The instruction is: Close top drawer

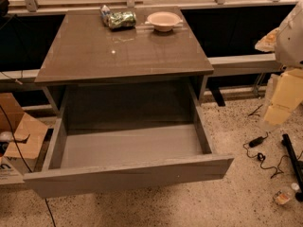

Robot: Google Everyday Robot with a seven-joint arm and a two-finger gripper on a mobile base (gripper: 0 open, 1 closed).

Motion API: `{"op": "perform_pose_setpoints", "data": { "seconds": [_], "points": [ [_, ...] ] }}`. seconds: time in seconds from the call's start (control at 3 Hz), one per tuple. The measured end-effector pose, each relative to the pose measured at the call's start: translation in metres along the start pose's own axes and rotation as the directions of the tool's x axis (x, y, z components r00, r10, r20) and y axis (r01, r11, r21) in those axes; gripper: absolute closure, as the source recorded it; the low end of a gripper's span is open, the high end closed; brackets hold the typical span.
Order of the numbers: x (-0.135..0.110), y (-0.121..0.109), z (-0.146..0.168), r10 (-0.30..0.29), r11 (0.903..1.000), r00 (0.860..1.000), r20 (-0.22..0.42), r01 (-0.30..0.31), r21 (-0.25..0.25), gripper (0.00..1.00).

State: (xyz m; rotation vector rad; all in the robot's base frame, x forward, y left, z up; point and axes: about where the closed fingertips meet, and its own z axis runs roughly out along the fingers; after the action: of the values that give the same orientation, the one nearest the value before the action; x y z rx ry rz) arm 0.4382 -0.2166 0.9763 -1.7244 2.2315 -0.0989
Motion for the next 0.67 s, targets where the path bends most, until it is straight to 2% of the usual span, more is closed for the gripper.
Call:
{"op": "perform_pose_setpoints", "data": {
  "seconds": [0.33, 0.67],
  "points": [
    [0.0000, 0.0000, 0.0000, 0.000, 1.0000, 1.000, 0.000, 0.000, 0.000, 0.00],
    [-0.0001, 0.0001, 0.0001, 0.000, 1.0000, 1.000, 0.000, 0.000, 0.000, 0.15]
  ]
}}
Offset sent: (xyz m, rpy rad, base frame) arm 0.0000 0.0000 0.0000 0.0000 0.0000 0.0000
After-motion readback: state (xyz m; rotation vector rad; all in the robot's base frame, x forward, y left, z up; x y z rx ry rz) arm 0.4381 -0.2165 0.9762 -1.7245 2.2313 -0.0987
